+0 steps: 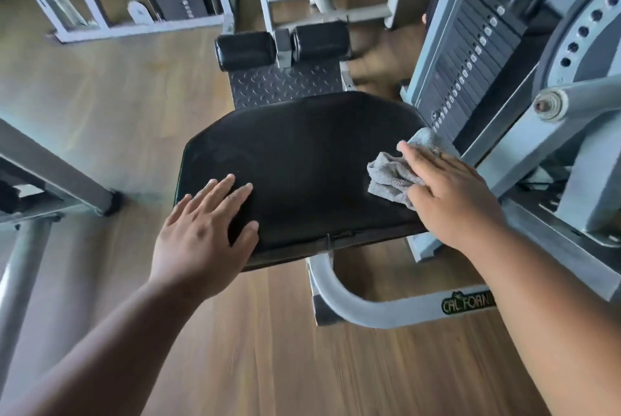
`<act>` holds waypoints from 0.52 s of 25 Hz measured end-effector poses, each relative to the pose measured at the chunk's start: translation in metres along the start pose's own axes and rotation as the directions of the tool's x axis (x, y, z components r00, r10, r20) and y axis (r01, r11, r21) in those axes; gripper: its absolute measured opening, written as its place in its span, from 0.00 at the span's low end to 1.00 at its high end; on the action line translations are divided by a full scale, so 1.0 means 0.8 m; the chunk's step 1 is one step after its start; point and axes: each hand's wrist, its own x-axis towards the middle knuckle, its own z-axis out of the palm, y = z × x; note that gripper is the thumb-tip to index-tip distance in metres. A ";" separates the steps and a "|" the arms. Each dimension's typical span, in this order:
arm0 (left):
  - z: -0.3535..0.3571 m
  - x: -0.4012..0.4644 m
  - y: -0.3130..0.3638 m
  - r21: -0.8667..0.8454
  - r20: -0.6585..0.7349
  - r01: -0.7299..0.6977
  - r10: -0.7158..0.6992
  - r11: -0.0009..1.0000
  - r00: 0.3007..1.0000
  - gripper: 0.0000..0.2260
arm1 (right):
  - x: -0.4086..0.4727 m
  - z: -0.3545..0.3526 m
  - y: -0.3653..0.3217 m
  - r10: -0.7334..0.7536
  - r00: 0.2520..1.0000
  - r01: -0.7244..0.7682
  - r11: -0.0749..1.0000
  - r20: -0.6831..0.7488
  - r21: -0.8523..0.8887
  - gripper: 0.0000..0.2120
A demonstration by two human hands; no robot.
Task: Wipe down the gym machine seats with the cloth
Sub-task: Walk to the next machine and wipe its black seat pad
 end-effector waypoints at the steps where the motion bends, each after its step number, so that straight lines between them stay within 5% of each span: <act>1: 0.003 -0.001 0.001 0.013 -0.042 0.001 -0.001 1.000 0.999 0.30 | -0.001 0.002 0.000 -0.014 0.999 0.015 1.000 -0.038 0.015 0.32; 6: 0.020 -0.008 0.005 -0.018 -0.190 0.040 -0.043 0.999 0.981 0.23 | -0.014 0.014 -0.033 -0.074 0.979 0.059 0.994 -0.189 -0.088 0.25; 10: 0.026 -0.013 0.006 -0.017 -0.263 0.007 -0.011 1.000 0.965 0.24 | -0.032 0.055 -0.106 -0.321 0.912 0.277 0.941 -0.256 -0.192 0.24; 13: 0.017 -0.013 -0.002 -0.249 -0.178 0.002 -0.048 0.968 0.983 0.27 | -0.035 0.082 -0.180 -0.408 0.895 0.372 0.906 -0.182 -0.204 0.29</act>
